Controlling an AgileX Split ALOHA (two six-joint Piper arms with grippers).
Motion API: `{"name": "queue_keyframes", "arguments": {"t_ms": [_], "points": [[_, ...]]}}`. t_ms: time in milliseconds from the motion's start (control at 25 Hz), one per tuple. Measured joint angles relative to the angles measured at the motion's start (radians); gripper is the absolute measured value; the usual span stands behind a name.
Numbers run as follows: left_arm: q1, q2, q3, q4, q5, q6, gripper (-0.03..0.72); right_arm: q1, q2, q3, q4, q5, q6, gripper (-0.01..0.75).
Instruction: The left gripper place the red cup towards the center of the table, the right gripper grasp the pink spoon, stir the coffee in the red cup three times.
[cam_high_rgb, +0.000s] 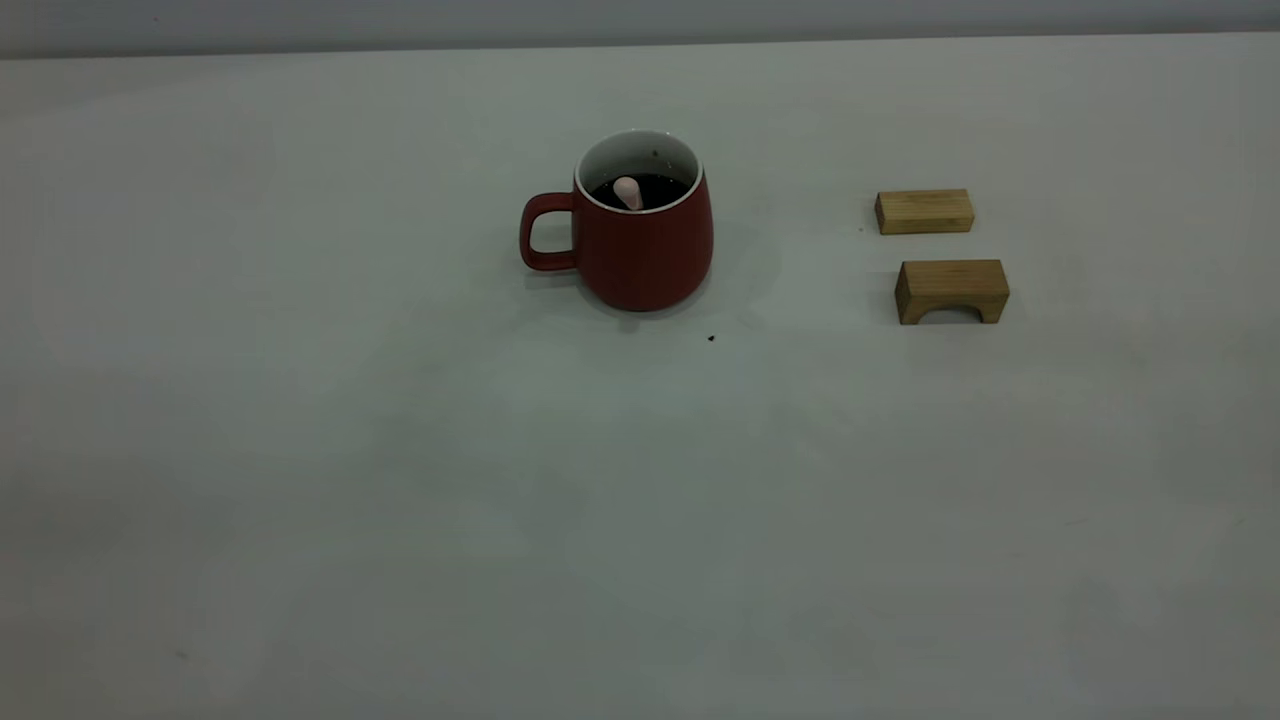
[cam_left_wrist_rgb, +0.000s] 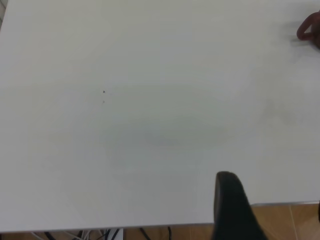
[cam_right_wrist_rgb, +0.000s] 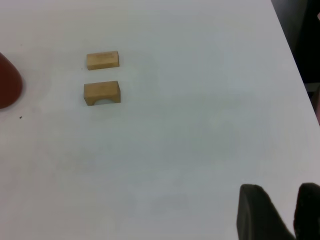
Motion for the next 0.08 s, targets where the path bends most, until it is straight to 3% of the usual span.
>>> {"name": "queue_keyframes", "arguments": {"t_ms": [80], "points": [[0.0,0.0,0.0,0.0,0.0,0.0,0.478,0.0,0.0,0.0,0.0,0.0,0.0,0.224]]}}
